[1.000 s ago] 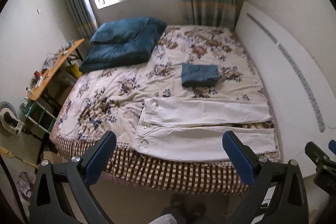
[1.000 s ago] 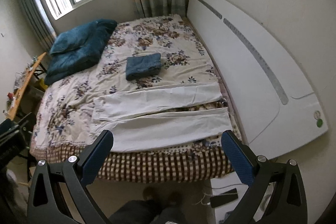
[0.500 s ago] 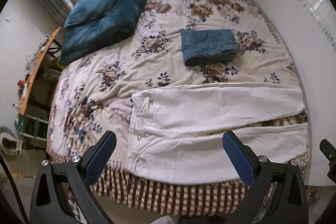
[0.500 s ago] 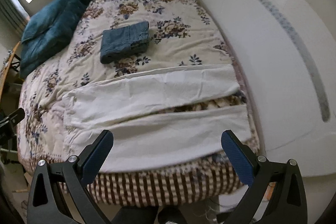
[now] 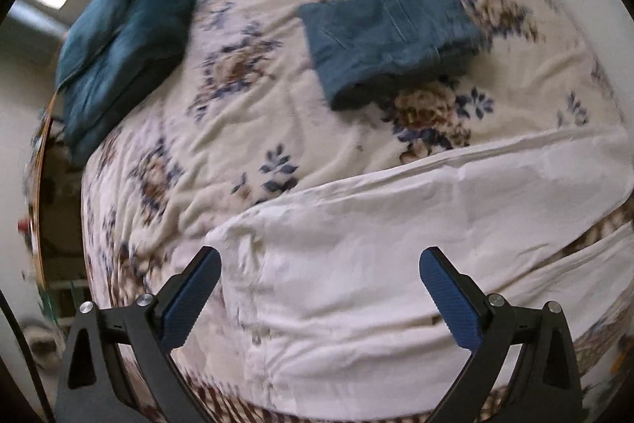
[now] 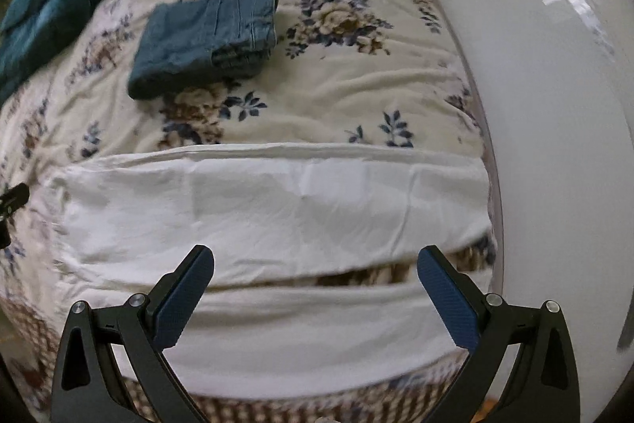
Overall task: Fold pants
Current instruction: 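Lower both grippers toward the edge of the white pants, then close both grippers on the white pants edge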
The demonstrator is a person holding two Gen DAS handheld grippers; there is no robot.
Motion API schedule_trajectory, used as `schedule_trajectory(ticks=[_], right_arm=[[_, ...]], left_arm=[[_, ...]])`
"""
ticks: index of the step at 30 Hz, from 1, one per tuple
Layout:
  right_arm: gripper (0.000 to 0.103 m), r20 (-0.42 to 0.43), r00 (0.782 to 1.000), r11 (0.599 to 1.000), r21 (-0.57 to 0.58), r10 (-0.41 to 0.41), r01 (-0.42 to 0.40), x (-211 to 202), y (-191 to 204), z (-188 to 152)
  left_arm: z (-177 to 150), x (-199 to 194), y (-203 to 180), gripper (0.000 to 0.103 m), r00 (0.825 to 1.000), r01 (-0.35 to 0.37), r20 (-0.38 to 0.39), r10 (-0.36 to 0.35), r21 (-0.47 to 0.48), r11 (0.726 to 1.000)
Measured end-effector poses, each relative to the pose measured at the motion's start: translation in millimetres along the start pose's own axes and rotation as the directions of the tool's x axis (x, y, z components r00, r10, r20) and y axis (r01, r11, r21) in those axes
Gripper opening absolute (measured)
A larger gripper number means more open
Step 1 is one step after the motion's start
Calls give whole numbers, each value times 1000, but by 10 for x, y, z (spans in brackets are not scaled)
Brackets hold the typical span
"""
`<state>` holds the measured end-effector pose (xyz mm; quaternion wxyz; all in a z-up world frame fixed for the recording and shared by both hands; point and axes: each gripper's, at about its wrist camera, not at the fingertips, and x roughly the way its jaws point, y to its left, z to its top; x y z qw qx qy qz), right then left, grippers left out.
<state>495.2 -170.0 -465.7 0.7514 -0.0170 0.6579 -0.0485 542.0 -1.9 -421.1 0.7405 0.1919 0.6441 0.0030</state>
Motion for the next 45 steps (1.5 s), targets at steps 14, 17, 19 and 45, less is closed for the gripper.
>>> schedule_trajectory(ticks=[14, 17, 19, 45], right_arm=[[103, -210, 977, 782, -616, -46, -96, 1943, 745, 826], [103, -278, 959, 684, -711, -62, -162, 2264, 929, 916], [103, -350, 933, 627, -745, -77, -228, 2471, 1023, 932], [8, -258, 962, 803, -550, 96, -227, 1228, 25, 480]], left_arm=[[669, 1742, -874, 102, 971, 170, -232, -61, 486, 857], [690, 2055, -985, 102, 950, 226, -306, -59, 549, 805], [707, 2210, -1027, 102, 935, 269, -347, -73, 562, 782], [229, 982, -443, 6, 951, 292, -179, -252, 257, 921]])
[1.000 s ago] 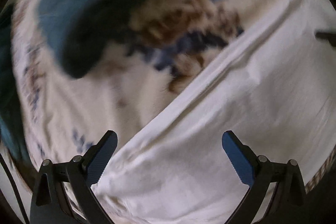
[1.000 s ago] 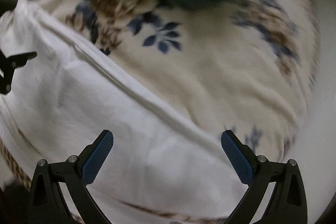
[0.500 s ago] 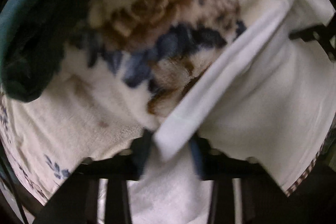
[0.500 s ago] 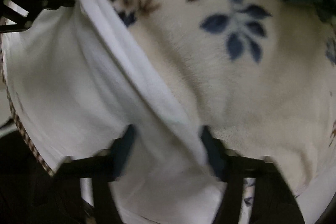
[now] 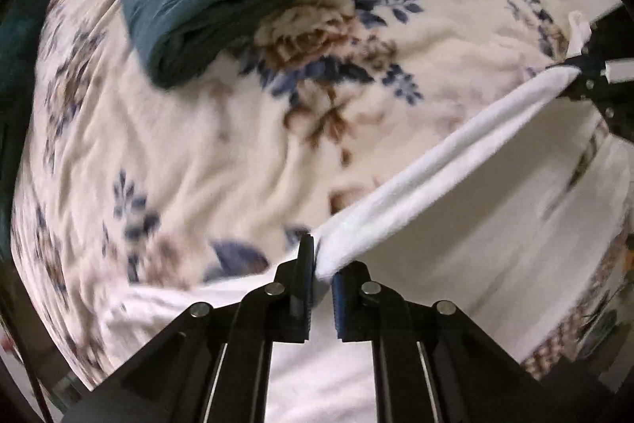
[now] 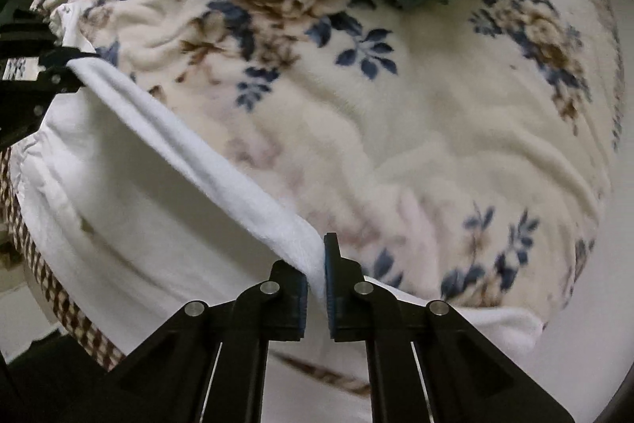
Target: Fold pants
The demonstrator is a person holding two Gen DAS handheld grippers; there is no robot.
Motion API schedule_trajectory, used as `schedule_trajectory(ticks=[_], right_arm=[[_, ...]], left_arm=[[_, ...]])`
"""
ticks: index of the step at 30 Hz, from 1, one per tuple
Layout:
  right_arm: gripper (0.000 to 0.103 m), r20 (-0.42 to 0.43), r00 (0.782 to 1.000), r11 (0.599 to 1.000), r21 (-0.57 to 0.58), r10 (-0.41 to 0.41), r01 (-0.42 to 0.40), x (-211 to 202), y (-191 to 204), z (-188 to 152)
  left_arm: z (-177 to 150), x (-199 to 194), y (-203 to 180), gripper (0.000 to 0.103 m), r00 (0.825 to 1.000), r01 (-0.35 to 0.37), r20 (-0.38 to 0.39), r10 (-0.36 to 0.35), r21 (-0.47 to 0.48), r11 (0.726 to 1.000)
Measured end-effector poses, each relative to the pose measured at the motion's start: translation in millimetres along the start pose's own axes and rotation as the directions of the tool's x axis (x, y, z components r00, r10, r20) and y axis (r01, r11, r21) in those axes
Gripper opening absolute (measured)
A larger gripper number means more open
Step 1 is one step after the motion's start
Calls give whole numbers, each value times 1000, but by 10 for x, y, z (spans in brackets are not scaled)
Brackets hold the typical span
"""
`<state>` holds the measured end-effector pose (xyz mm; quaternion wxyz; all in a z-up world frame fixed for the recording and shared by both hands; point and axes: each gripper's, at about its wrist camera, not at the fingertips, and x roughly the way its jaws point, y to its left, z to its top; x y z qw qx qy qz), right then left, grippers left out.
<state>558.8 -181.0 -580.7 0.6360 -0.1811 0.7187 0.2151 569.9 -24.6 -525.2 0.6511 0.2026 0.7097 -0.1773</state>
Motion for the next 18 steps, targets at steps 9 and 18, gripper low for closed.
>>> schedule_trajectory(ticks=[9, 18], right_arm=[[7, 49, 999, 992, 126, -9, 2, -188, 931, -613], [7, -35, 998, 954, 295, 58, -45, 250, 1557, -1526]], left_arm=[[-991, -248, -539, 6, 997, 76, 17, -74, -219, 973], [-1916, 139, -1040, 6, 981, 147, -71, -182, -348, 926]])
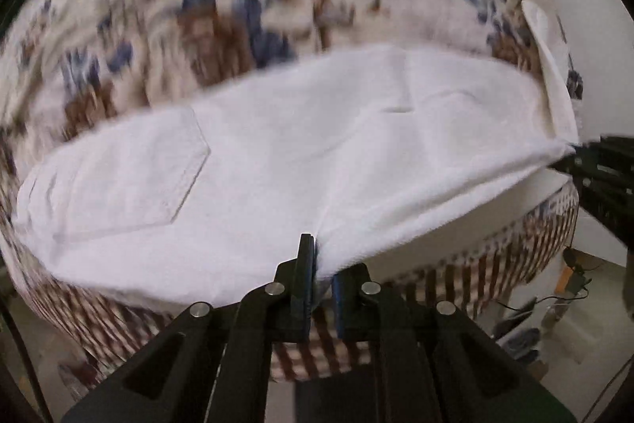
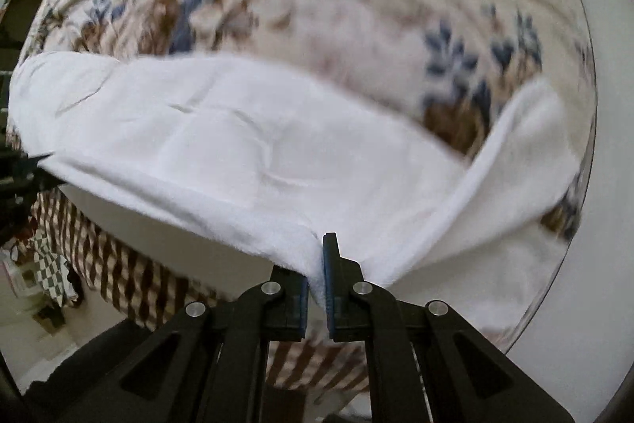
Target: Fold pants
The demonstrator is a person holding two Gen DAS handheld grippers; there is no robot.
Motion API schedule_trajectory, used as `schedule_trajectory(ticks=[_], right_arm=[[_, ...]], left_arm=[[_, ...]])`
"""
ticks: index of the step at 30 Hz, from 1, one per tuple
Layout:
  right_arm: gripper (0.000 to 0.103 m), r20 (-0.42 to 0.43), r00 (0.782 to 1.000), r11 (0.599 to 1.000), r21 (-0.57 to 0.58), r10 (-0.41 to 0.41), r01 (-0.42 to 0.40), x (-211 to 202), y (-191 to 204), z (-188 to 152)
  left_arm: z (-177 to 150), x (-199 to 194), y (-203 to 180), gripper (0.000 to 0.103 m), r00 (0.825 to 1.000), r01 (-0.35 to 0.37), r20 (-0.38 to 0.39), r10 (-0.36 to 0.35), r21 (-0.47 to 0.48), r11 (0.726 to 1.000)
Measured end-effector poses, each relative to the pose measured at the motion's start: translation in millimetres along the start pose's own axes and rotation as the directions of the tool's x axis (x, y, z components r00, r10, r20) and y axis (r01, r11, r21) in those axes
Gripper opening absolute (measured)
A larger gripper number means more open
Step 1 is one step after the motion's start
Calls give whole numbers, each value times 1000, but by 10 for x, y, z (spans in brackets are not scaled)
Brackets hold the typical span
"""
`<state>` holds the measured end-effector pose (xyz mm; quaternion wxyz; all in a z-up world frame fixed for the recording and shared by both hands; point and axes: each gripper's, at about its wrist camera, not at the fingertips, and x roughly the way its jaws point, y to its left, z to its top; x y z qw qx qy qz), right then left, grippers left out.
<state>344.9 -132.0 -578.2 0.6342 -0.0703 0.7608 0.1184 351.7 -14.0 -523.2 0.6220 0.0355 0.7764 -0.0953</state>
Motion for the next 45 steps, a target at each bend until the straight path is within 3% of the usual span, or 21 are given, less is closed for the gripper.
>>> schedule_trajectory(ticks=[6, 10, 11, 12, 13, 14, 15, 16, 17, 22, 24, 27, 36, 38, 39, 40, 42, 45], right_arm=[[7, -66, 998, 998, 62, -20, 24, 569, 95, -334], [8, -103, 993, 996, 64, -52, 59, 842, 128, -357], [13, -113, 992, 996, 62, -55, 62, 866, 142, -357], [23, -127, 990, 996, 59, -57, 64, 881, 162, -358], [47, -136, 990, 997, 58, -44, 53, 862, 173, -368], [62, -135, 990, 997, 70, -27, 37, 815, 174, -373], [83, -123, 992, 996, 86, -2, 13, 747, 173, -392], [88, -105, 994, 995, 97, 27, -16, 660, 170, -411], [88, -82, 996, 994, 106, 17, -8, 551, 166, -436], [88, 40, 998, 983, 177, -52, 44, 92, -16, -490], [88, 84, 994, 972, 229, -65, 44, -39, -191, -458], [88, 124, 986, 950, 304, -115, 72, -144, -570, -289], [88, 105, 984, 832, 552, -141, 60, 395, -1574, 415], [87, 71, 985, 818, 569, -155, 87, 582, -1675, 611], [81, 41, 985, 815, 568, -165, 113, 685, -1703, 682], [49, 13, 985, 811, 570, -170, 132, 776, -1735, 727], [5, 13, 984, 792, 596, -176, 134, 813, -1805, 669], [5, 133, 982, 726, 688, -136, 7, 558, -1956, 282]], left_arm=[[-96, 580, -48, 6, 998, -4, -57, 3, -16, 1000], [-142, 701, -125, 9, 997, -43, -64, 42, -12, 999], [-162, 685, -139, 13, 997, -52, -54, 51, -21, 998], [-193, 656, -149, 25, 997, -65, -41, 64, -29, 997], [-241, 618, -149, 31, 996, -88, -31, 87, -45, 995], [-301, 574, -136, 44, 995, -103, -20, 101, -73, 992], [-365, 531, -119, 63, 994, -107, -9, 106, -105, 989], [-403, 510, -116, 72, 994, -112, -3, 112, -123, 986], [-457, 462, -111, 83, 992, -122, 14, 126, -151, 981], [-560, 257, -143, 89, 973, -168, 117, 199, -233, 958], [-560, 207, -144, 89, 956, -198, 160, 246, -265, 944], [-452, 216, -84, 89, 948, -207, 175, 268, -304, 930], [-131, 487, 56, 89, 941, -238, 145, 306, -358, 903], [-140, 537, 51, 89, 941, -246, 136, 311, -360, 900], [-148, 565, 51, 89, 941, -249, 131, 313, -358, 900], [-169, 601, 49, 89, 941, -252, 125, 314, -357, 900], [-208, 639, 41, 89, 944, -251, 115, 308, -355, 901], [-278, 646, -2, 89, 949, -238, 112, 293, -350, 906]])
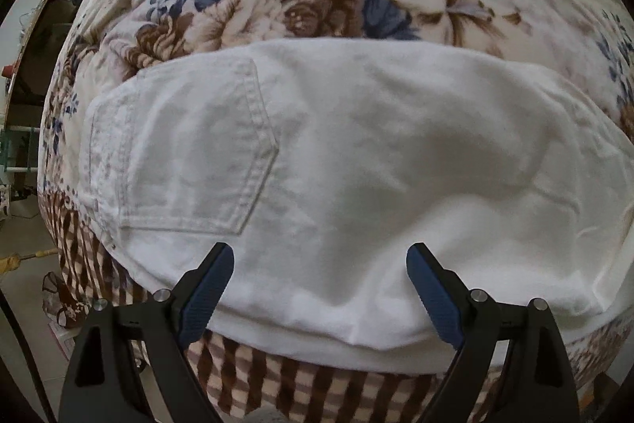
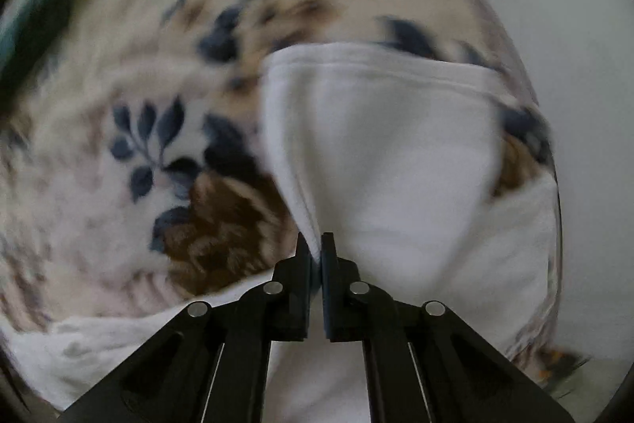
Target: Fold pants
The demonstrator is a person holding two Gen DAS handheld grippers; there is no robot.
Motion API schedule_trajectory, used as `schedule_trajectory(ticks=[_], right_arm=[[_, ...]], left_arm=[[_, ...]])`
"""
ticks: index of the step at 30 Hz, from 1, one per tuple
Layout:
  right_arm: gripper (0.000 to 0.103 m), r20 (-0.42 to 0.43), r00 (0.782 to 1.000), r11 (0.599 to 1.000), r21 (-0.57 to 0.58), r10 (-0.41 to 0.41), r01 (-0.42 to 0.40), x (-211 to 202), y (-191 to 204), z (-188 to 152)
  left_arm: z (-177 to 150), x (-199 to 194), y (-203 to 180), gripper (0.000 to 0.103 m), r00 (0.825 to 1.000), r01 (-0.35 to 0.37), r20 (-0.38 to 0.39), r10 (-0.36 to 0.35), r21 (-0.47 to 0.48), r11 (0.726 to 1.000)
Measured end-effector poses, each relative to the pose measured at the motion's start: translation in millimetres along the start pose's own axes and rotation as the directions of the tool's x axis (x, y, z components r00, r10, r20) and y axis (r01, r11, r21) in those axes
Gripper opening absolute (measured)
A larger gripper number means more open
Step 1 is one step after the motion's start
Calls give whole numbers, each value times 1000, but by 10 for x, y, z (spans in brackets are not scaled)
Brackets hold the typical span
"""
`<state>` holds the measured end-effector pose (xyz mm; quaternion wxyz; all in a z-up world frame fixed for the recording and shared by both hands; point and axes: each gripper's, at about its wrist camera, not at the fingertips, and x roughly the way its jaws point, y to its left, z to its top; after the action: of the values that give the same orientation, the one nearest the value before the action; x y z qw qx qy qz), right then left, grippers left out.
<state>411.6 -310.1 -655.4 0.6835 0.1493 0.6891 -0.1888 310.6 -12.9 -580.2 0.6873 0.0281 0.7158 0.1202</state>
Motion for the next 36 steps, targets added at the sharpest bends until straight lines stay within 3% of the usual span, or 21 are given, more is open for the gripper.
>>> schedule_trajectory(ticks=[2, 5, 8, 11, 14, 16, 18, 21, 22, 26, 28, 29, 33, 36], right_arm=[[5, 56, 996, 991, 116, 68, -74, -276, -464, -199], [5, 79, 994, 954, 284, 77, -96, -415, -1132, -524], [5, 35, 989, 875, 462, 145, -145, -151, -1730, -918], [9, 3, 973, 812, 550, 232, -196, 274, -1976, -1159], [31, -19, 950, 774, 585, 311, -242, 518, -2012, -1197], [69, 41, 935, 741, 599, 352, -305, 450, -2026, -1221], [77, 70, 939, 753, 578, 336, -313, 290, -1978, -1271], [77, 67, 935, 786, 522, 349, -332, 43, -1721, -1399], [77, 50, 921, 793, 491, 387, -360, -5, -1543, -1453], [77, -88, 852, 814, 360, 517, -457, -37, -591, -1695], [77, -168, 800, 797, 332, 576, -505, 50, -44, -1858], [77, -200, 787, 797, 326, 584, -508, 108, 241, -1953], [77, -219, 777, 791, 351, 590, -502, 240, 758, -2298], [76, -190, 791, 788, 372, 582, -490, 309, 989, -2438]], left_arm=[[-51, -24, -10, 89, 1000, 10, -3, -10, 4, 1000], [-115, -66, -44, 89, 999, 33, -4, -33, 7, 999], [-160, -77, -114, 89, 999, 45, 8, -45, 21, 999], [-196, -51, -168, 89, 999, 43, 9, -43, 23, 999], [-253, -69, -130, 89, 998, 55, 15, -55, -9, 998], [-321, -130, -12, 89, 998, 61, 35, -59, -50, 997], [-387, -186, 133, 89, 996, 76, 51, -72, -90, 993], [-491, -257, 556, 89, 989, 145, 67, -134, -193, 970], [-515, -267, 731, 89, 985, 170, 71, -157, -233, 958], [-554, -244, 1417, 89, 979, 202, 86, -183, -371, 907], [-520, -157, 1823, 89, 979, 204, 88, -184, -441, 874], [-490, -87, 2016, 89, 979, 204, 84, -186, -471, 858], [-354, 337, 2679, 89, 963, 248, 51, -266, -562, 789], [-281, 597, 2909, 89, 949, 276, 43, -311, -587, 761]])
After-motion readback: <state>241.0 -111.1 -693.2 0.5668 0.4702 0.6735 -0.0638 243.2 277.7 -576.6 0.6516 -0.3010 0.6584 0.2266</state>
